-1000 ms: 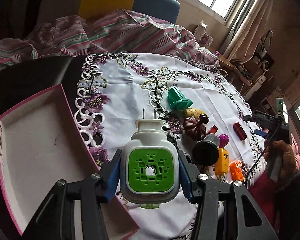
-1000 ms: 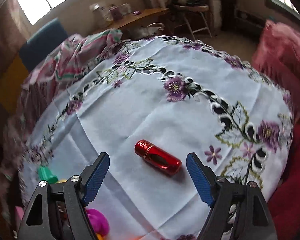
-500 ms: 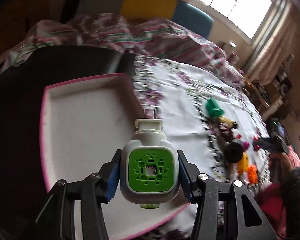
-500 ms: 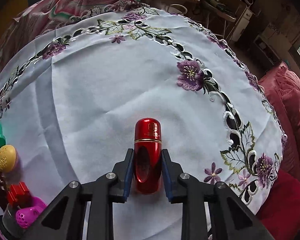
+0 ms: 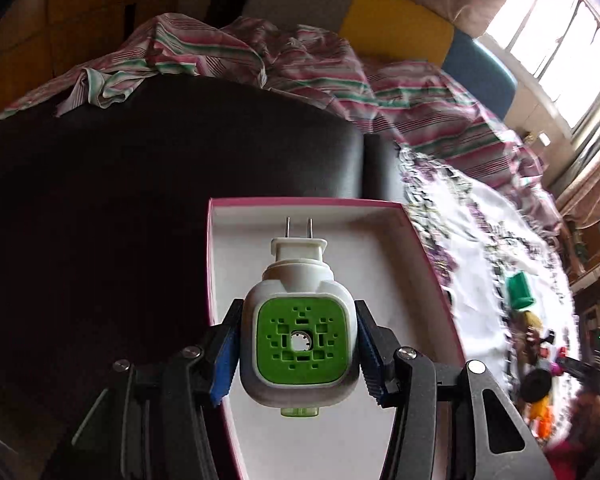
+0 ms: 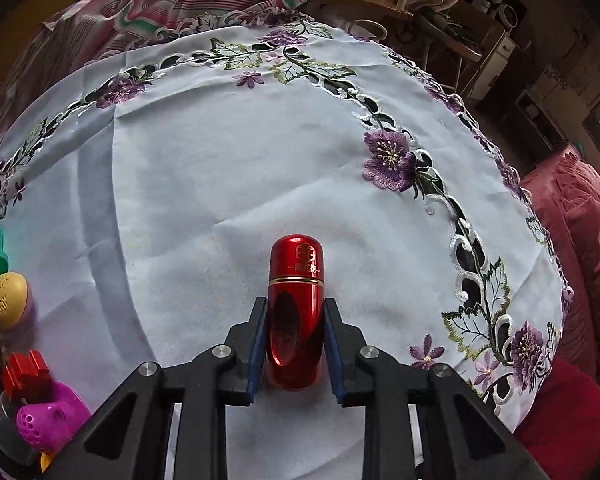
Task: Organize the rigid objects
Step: 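Place the plug toy in the tray with left tool while right tool grasps red cylinder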
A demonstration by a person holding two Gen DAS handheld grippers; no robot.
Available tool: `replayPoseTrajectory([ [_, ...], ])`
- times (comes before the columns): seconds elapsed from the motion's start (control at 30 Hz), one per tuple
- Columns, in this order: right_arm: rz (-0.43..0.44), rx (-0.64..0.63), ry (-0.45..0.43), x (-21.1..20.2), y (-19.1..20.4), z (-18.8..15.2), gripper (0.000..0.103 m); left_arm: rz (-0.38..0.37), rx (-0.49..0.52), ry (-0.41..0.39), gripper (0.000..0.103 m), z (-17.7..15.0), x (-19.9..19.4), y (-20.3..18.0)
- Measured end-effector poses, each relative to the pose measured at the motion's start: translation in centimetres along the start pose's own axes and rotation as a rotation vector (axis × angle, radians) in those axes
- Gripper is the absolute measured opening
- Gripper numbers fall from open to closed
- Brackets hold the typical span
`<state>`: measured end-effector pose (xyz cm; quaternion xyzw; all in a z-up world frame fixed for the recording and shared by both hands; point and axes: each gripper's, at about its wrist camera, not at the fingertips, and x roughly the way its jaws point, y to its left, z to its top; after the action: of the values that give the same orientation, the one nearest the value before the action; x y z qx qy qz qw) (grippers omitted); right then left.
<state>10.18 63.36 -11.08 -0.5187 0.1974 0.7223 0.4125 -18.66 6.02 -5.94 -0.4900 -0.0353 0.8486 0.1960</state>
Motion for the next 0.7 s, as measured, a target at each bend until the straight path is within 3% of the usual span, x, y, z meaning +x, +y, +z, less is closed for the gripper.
replayPoseTrajectory([
  [0.23, -0.007, -0.011, -0.007, 0.0, 0.3, 0.0, 0.025, 0.087, -0.005, 0.035, 0.052, 1.6, 3.9, 0.2],
  [0.37, -0.012, -0.02, -0.009, 0.1, 0.3, 0.1, 0.025, 0.12, 0.033, 0.021, 0.054, 1.8, 4.0, -0.4],
  [0.47, -0.015, -0.024, -0.01, 0.0, 0.5, 0.0, 0.025, 0.095, 0.0, -0.009, 0.059, 1.5, 2.6, 0.1],
  [0.7, -0.053, -0.071, -0.023, -0.2, 1.3, -0.2, 0.025, 0.163, 0.015, -0.107, 0.059, -1.8, -2.8, -0.6],
])
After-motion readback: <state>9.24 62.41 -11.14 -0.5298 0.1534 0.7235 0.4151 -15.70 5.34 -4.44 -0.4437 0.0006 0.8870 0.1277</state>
